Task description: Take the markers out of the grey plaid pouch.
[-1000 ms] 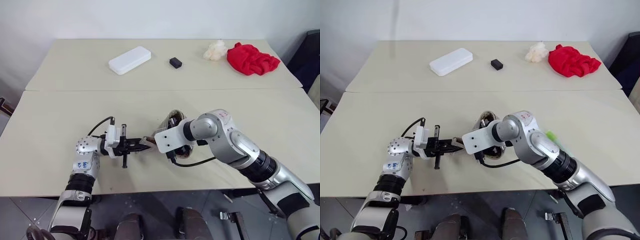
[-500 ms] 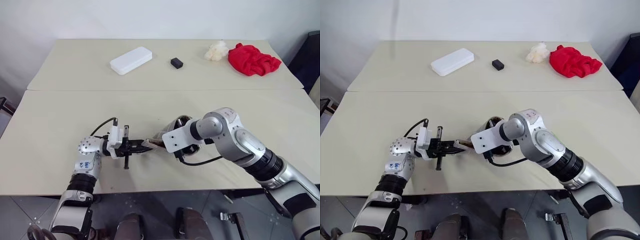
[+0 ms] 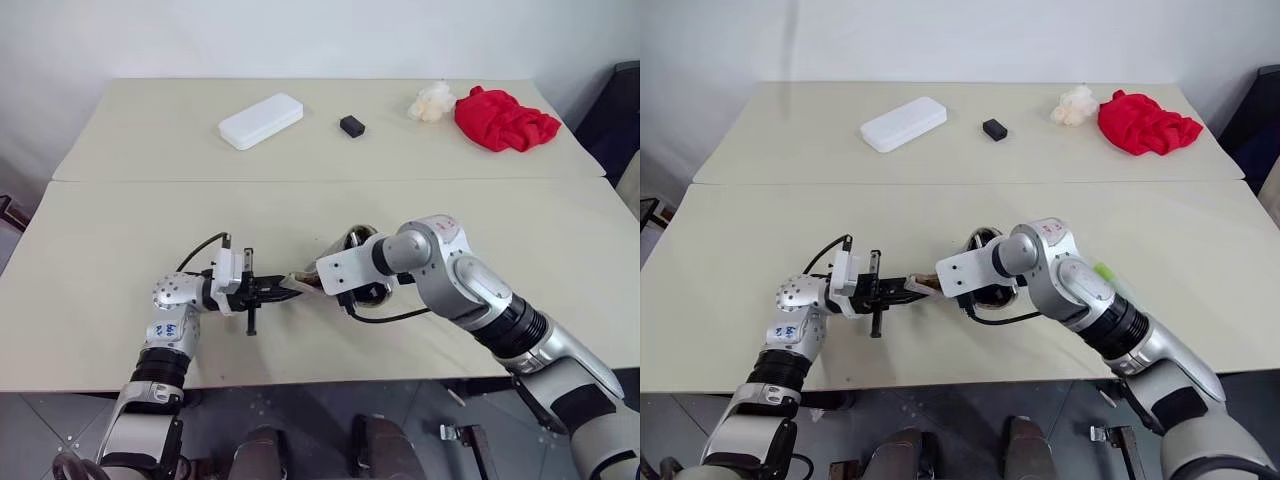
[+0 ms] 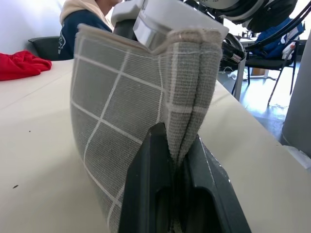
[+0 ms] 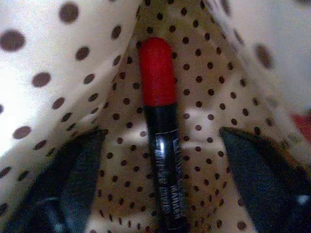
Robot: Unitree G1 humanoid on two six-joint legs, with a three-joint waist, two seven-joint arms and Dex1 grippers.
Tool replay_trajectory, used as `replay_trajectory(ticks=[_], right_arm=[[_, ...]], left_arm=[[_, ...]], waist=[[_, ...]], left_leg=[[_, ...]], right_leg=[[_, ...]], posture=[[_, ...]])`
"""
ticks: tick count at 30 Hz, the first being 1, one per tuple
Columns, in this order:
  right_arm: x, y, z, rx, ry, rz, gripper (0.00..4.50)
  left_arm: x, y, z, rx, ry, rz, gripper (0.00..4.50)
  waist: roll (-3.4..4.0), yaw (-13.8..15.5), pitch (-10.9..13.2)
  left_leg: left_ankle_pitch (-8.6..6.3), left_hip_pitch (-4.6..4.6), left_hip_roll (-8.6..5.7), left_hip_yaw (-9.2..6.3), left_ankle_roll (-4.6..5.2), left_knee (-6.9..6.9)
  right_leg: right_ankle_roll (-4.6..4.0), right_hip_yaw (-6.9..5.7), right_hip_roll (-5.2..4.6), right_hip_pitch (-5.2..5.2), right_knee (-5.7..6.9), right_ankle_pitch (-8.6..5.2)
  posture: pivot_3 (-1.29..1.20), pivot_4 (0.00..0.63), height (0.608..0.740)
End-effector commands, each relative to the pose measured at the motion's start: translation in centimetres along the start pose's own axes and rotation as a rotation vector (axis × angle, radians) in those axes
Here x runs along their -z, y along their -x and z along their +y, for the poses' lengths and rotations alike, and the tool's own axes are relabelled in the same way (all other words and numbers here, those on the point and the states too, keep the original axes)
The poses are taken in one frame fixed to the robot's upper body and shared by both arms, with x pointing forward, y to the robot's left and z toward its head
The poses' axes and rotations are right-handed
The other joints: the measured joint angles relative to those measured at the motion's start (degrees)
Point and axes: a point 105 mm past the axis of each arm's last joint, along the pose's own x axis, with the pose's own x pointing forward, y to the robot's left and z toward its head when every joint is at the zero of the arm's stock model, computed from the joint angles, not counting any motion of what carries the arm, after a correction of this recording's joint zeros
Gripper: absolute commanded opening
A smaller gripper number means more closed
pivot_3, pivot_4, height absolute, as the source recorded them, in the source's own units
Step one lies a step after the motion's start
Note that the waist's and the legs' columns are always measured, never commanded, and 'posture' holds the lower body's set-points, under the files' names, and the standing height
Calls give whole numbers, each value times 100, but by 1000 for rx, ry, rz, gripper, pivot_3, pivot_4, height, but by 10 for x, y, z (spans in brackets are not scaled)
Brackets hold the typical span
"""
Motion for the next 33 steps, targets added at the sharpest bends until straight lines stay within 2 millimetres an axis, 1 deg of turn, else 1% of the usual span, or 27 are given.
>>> replay_trajectory(ticks=[1, 5, 7, 11, 14, 15, 16, 17, 18, 19, 22, 23, 27, 30, 33], right_arm=[[20, -9, 15, -61, -68, 51, 2487], [14, -2, 8, -35, -69, 3, 1083], [12, 2, 5, -21, -67, -16, 568], [5, 21, -2, 11, -58, -92, 564], [-10, 36, -11, 42, -32, -216, 564], [-18, 43, -12, 45, -46, -289, 564], [-28, 51, -9, 29, -39, -375, 564], [-33, 57, -8, 25, -50, -440, 564], [-35, 62, -7, 23, -56, -482, 564], [-36, 67, -2, 9, -11, -518, 564], [-28, 72, 7, -7, 11, -551, 564], [-26, 72, 7, -2, 4, -554, 564], [-30, 75, 0, 83, -7, -645, 564], [-24, 75, -4, 138, -37, -622, 564], [-6, 75, -18, 249, -157, -555, 564]], left_arm=[[-9, 1, 0, 7, -39, -14, 0], [-9, 2, 0, 5, -40, -12, 0], [-10, 3, 0, 3, -41, -11, 0], [-13, 6, 2, -26, -29, -19, 0], [-15, 8, 4, -44, -24, -23, 0], [-15, 9, 4, -49, -22, -23, 0], [-16, 9, 4, -54, -17, -22, 0], [-16, 10, 4, -59, -12, -19, 0], [-15, 11, 4, -62, -8, -17, 0], [-16, 12, 4, -67, -6, -14, 0], [-17, 15, 3, -74, -3, -7, 0], [-17, 15, 3, -75, -4, -5, 0], [-19, 17, 1, -77, -4, -1, 0], [-18, 20, -3, -70, -5, 11, 0], [-17, 23, -7, -64, -8, 24, 0]], waist=[[0, 3, 0], [0, 9, 0], [0, 15, 0], [-1, 18, 0], [0, 11, 1], [0, 11, 1], [0, 12, 1], [0, 13, 1], [0, 14, 1], [0, 15, 1], [0, 38, 1], [0, 28, 1], [0, 6, 1], [1, 12, 2], [1, 19, 2]], left_leg=[[0, 2, 0, 0, 0, 0], [0, 2, 0, 0, 0, 2], [0, 2, 0, -1, 0, 0], [0, -1, 0, -1, 0, -1], [0, -2, 0, -1, 0, -3], [0, -2, 0, -1, 0, -4], [0, -2, 0, -1, 0, -4], [0, -3, 0, -1, 0, -6], [0, -3, 0, -2, 0, -9], [0, -3, 0, -2, 0, -8], [0, -3, -1, -2, 1, -9], [-1, -3, -2, -2, 2, -8], [0, -2, 0, -2, 1, -11], [0, -2, 0, -1, 0, -13], [0, -2, 0, -1, 1, -11]], right_leg=[[0, 0, 0, 2, 0, 0], [0, 0, -1, 2, 2, 0], [0, 0, 0, 2, 0, 0], [0, -1, 0, 1, -3, 0], [0, -1, 0, 0, -5, 0], [0, -1, 0, 0, -6, 0], [0, -1, 0, -1, -5, 0], [0, -1, 0, -2, -7, 0], [0, -1, 1, -2, -11, 0], [0, -1, 1, -1, -11, 0], [1, -2, 0, 2, -19, 0], [1, -2, 0, 3, -21, 1], [1, -2, 2, 2, -19, 1], [1, -2, 2, 0, -19, 1], [1, -2, 1, 1, -19, 1]], posture=[[0, 150, 740], [0, 150, 740], [0, 150, 740], [0, 150, 740], [0, 150, 740], [0, 150, 740], [0, 150, 740], [0, 150, 740], [0, 150, 740], [0, 150, 740], [0, 150, 740], [0, 150, 740], [0, 150, 740], [0, 150, 740], [0, 150, 740]])
